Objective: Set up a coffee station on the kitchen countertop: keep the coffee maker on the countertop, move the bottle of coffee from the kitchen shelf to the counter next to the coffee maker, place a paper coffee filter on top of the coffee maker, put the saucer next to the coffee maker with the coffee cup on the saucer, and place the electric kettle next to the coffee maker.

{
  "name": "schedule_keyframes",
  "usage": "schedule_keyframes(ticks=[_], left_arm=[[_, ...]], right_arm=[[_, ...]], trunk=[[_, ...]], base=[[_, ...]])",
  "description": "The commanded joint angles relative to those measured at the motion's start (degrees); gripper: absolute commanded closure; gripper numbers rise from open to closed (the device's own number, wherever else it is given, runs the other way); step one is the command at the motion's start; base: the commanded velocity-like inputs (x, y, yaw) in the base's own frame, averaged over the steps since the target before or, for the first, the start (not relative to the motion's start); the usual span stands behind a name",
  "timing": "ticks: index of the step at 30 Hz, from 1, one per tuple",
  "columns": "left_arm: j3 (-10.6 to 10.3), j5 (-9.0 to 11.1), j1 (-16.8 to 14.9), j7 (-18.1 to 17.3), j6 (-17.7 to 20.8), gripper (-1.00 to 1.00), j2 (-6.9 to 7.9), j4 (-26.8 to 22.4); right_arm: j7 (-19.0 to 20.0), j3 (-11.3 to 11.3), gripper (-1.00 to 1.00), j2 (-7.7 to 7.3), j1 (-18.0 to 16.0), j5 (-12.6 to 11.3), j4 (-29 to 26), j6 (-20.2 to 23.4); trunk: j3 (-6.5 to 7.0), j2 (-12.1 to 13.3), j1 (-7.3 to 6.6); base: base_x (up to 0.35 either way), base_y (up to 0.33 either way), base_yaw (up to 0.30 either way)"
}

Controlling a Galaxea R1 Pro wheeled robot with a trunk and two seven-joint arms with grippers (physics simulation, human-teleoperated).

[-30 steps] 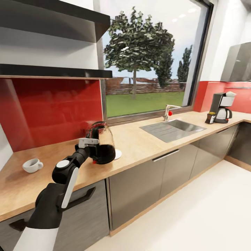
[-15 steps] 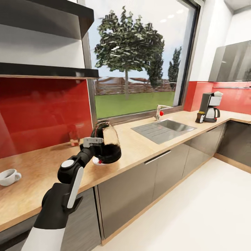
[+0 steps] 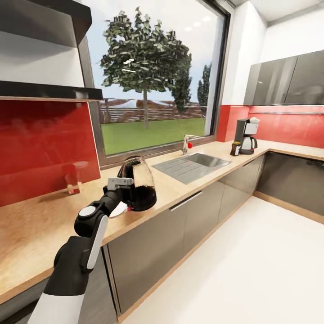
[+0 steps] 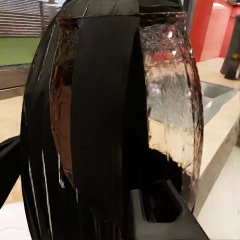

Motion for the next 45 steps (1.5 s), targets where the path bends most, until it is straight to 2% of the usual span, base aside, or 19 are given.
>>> schedule_keyframes(ticks=[1, 6, 27, 45], left_arm=[[0.1, 0.2, 0.0, -0.2, 0.3, 1.00, -0.02, -0.1], [0.1, 0.2, 0.0, -0.2, 0.4, 1.00, -0.02, -0.1], [0.1, 0.1, 0.0, -0.2, 0.4, 1.00, -0.02, 0.1], [0.1, 0.1, 0.0, -0.1, 0.4, 1.00, -0.02, 0.1]], right_arm=[[0.4, -0.5, -1.00, -0.01, 0.0, 0.1, 0.0, -0.1], [0.4, -0.5, -1.00, -0.01, 0.0, 0.1, 0.0, -0.1], [0.4, -0.5, -1.00, -0.01, 0.0, 0.1, 0.0, -0.1], [0.4, -0.5, -1.00, -0.01, 0.0, 0.1, 0.0, -0.1]], trunk=[[-0.07, 0.0, 0.00], [-0.07, 0.0, 0.00], [-0.07, 0.0, 0.00], [-0.07, 0.0, 0.00]], base=[[0.104, -0.065, -0.265], [0.203, -0.142, -0.153], [0.255, -0.183, -0.015], [0.257, -0.192, -0.152]])
